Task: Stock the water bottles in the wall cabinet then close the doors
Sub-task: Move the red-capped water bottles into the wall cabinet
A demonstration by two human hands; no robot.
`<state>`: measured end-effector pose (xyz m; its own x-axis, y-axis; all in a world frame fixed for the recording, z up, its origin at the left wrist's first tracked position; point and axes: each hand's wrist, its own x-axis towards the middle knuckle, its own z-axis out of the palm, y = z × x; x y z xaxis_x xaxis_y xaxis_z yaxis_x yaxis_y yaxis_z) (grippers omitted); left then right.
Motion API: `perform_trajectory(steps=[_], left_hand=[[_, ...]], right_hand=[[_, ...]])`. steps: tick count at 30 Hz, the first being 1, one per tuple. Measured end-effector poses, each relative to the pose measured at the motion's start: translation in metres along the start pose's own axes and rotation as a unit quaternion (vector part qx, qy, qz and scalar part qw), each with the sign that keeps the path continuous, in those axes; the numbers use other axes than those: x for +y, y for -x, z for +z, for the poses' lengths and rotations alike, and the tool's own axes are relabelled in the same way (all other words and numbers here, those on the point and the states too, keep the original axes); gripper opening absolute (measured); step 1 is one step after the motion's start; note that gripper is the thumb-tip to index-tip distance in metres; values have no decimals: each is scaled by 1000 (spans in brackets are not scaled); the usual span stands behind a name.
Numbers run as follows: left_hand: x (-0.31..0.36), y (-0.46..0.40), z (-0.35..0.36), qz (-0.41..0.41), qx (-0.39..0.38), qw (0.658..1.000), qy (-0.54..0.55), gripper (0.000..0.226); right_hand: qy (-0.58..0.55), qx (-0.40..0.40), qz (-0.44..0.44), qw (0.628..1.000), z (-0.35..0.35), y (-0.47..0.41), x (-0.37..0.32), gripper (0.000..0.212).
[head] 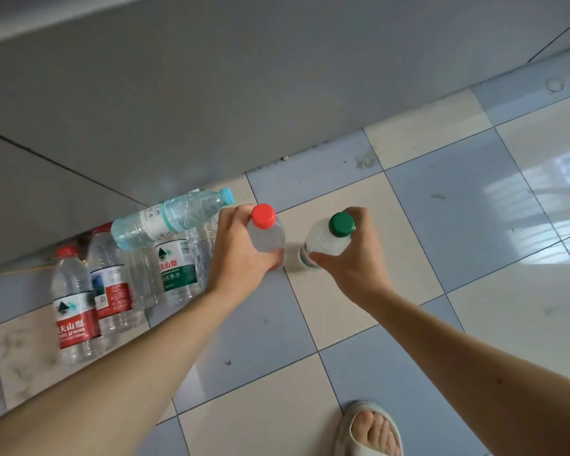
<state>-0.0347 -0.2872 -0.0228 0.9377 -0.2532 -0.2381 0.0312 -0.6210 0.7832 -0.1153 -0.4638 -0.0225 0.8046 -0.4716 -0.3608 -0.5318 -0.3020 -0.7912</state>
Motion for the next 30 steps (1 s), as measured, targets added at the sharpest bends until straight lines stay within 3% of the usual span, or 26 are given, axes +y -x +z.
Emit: perform_trajectory(steps=[4,8,11,15,18,20,25,30], left_hand=[[-11,4,-1,72,3,997,-39,60],[-23,22,7,80,2,996,-37,60],[-31,37,12,54,4,998,-12,61],[-46,37,15,13,2,1000,22,62],[-56,33,20,-21,-6,999,40,69],[-58,31,28,-34,-16,998,54,73],[-50,23,41,-67,-9,992,102,61],[-45,33,22,-117,-42,985,116,56]], right_hand=[[33,-8,-42,999,2,0,0,70],[49,-2,-79,996,8,14,16,68],[16,-2,-24,1000,8,22,32,71],[-9,-41,72,997,3,17,52,98],[-11,-80,86,993,4,8,59,118],[-18,-104,62,992,9,1,59,113],[-66,-134,55,987,22,-12,50,65],[-76,-115,72,988,21,1,42,58]])
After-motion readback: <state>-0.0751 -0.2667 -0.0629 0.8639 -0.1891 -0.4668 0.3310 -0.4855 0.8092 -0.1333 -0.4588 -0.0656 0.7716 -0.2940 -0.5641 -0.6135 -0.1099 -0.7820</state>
